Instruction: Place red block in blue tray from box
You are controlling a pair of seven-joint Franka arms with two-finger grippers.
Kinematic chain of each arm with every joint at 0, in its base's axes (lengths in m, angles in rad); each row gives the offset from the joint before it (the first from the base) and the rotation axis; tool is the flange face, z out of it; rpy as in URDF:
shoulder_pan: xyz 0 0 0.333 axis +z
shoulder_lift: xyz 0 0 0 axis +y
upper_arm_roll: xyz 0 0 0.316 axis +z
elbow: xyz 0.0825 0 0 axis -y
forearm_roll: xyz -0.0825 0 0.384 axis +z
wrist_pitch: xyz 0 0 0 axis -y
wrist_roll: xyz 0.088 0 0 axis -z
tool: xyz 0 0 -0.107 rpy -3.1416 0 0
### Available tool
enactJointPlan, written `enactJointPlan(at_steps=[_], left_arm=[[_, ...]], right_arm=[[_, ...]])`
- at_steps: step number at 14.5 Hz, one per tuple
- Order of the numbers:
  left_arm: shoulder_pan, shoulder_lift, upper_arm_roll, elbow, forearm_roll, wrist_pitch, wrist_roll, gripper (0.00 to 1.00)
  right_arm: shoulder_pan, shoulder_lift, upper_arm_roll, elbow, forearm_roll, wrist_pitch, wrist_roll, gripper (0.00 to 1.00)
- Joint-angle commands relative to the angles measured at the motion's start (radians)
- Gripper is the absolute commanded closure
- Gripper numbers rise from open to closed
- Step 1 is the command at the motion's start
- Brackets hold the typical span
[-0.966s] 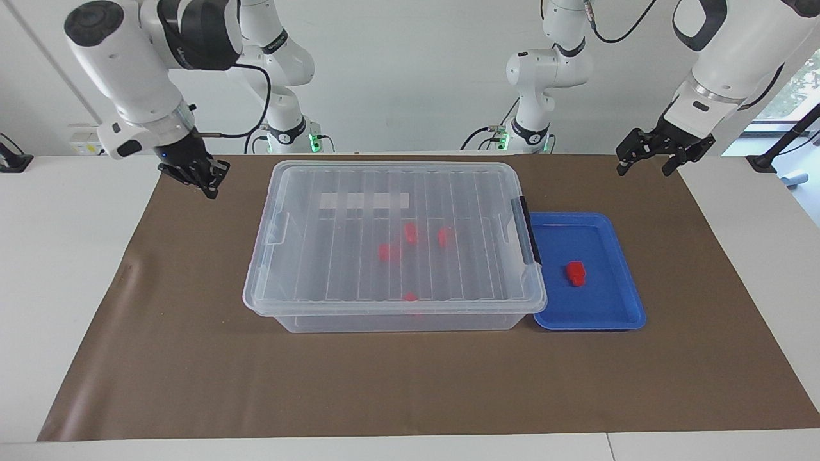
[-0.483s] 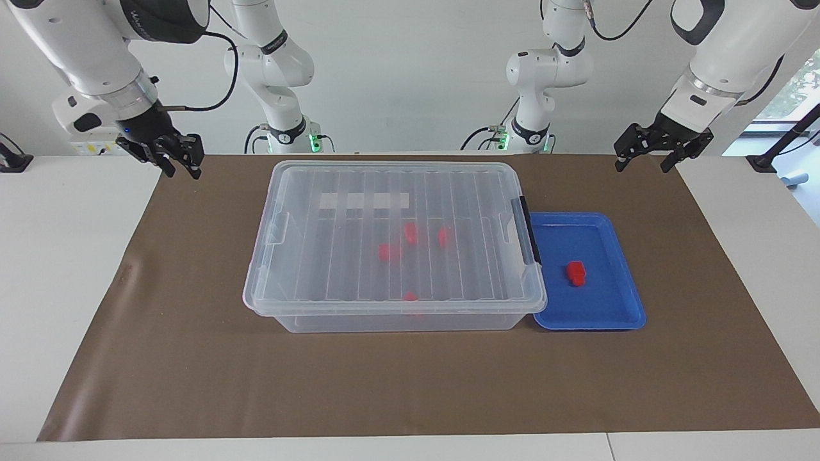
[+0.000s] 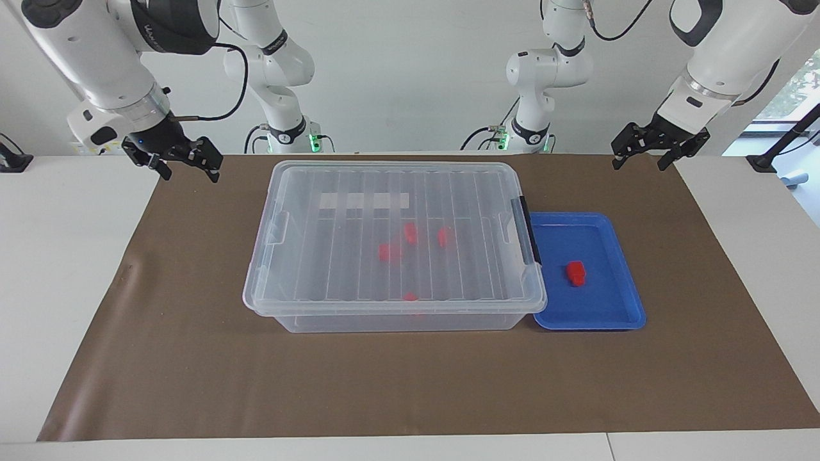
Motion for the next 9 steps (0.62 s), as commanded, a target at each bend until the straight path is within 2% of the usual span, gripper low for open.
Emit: enactJointPlan(at_steps=[1,9], left_arm=[[0.000,-0.032,0.000,-0.049,0.014,0.051,0.016,0.00],[0.003,-0.032,-0.002,-0.051,0.036,0.051,0.033,0.00]], right_arm=[[0.000,-0.023,-0.006,0.013,0.003,0.001,-0.015,0.00],[0.004,-0.026,-0.005,0.008,0.000,0.021,-0.015,0.00]])
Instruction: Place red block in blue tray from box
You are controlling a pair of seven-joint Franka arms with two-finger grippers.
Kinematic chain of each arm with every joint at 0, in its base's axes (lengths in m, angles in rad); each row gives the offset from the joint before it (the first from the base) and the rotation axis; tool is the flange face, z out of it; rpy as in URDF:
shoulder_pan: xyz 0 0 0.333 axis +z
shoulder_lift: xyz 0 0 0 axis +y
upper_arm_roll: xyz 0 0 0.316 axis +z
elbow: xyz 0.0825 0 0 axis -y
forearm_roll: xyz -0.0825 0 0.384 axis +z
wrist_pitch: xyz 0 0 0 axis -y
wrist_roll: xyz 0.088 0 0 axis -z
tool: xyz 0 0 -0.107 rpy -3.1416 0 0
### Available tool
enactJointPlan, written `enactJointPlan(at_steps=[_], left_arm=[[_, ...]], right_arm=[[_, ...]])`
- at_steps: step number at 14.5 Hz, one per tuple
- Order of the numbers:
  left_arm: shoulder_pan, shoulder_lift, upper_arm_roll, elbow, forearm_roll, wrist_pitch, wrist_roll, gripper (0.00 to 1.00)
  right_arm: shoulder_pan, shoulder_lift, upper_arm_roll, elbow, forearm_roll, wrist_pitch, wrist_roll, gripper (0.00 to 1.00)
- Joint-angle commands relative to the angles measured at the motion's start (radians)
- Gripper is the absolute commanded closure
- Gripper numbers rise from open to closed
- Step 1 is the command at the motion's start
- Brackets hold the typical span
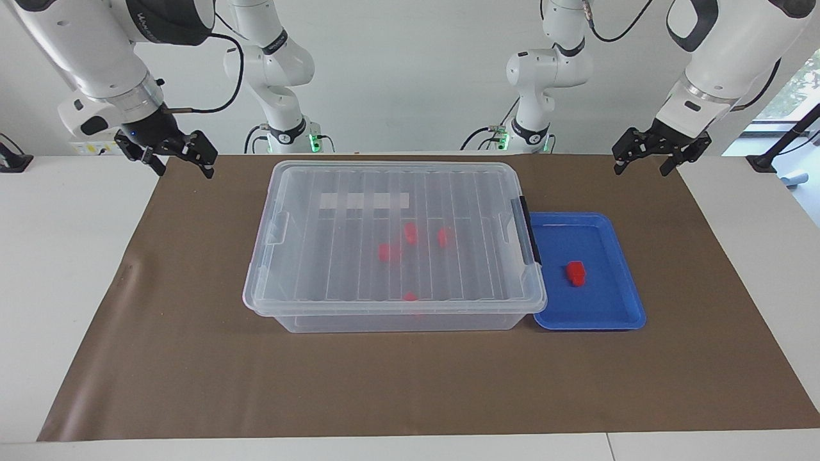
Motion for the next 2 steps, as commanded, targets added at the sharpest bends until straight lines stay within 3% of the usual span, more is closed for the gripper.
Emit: enactJointPlan(at_steps=[1,2], left_arm=[[0.000,-0.032,-0.002,-0.035,0.020,0.019,0.013,0.00],[-0.001,-0.030,-0.004,-0.035,0.020,0.020,0.013,0.00]], right_arm=[[0.001,-0.007,-0.003,-0.008,0.002,0.018,-0.018,0.00],[-0.001,-0.007,-0.003,-0.010,0.000,0.018,-0.018,0.00]])
